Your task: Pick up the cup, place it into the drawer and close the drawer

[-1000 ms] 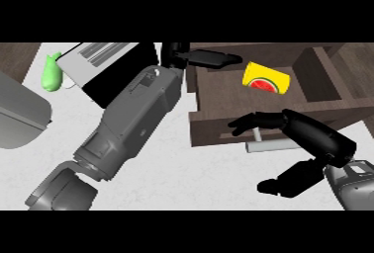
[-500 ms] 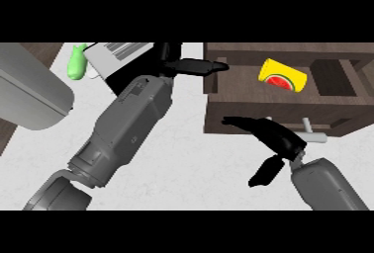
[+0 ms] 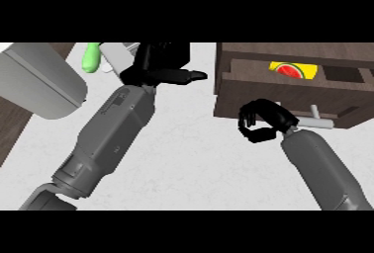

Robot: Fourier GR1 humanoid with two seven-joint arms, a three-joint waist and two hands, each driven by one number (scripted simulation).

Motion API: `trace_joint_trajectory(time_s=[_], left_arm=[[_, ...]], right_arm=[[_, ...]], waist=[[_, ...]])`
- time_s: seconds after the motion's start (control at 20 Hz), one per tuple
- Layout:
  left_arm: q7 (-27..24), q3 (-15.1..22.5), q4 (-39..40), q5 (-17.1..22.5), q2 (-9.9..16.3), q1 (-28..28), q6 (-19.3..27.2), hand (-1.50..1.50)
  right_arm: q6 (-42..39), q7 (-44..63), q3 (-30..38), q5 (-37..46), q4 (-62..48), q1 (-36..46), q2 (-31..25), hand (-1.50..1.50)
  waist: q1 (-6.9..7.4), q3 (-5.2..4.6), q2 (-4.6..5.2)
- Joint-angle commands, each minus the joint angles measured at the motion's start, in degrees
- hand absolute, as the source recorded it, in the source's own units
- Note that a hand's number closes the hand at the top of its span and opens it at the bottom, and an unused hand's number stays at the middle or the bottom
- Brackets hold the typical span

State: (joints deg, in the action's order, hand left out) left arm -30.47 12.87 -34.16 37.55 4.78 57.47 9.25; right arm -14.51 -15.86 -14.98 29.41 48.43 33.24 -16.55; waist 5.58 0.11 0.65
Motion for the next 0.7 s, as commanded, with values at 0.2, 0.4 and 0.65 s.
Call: trace_joint_trajectory(time_s=[0.2, 0.4, 0.65], left_arm=[[2.4, 0.4, -5.4, 0.6, 4.6, -4.7, -4.4, -1.5], [2.0, 0.3, -6.7, 0.8, 5.5, -6.4, -5.8, -1.5], [2.5, 0.9, -7.7, 0.7, 5.6, -7.8, -6.7, -1.5]], right_arm=[[3.1, -6.3, 10.9, -3.8, -15.4, 14.4, -4.2, 1.5], [6.1, -5.5, 13.5, -4.1, -19.6, 18.4, -5.7, 1.5], [4.4, -4.6, 15.7, -6.4, -19.8, 20.2, -7.6, 1.5]], waist=[[3.13, 0.19, 0.87], [4.01, 0.19, 1.5], [5.17, 0.2, 1.92]])
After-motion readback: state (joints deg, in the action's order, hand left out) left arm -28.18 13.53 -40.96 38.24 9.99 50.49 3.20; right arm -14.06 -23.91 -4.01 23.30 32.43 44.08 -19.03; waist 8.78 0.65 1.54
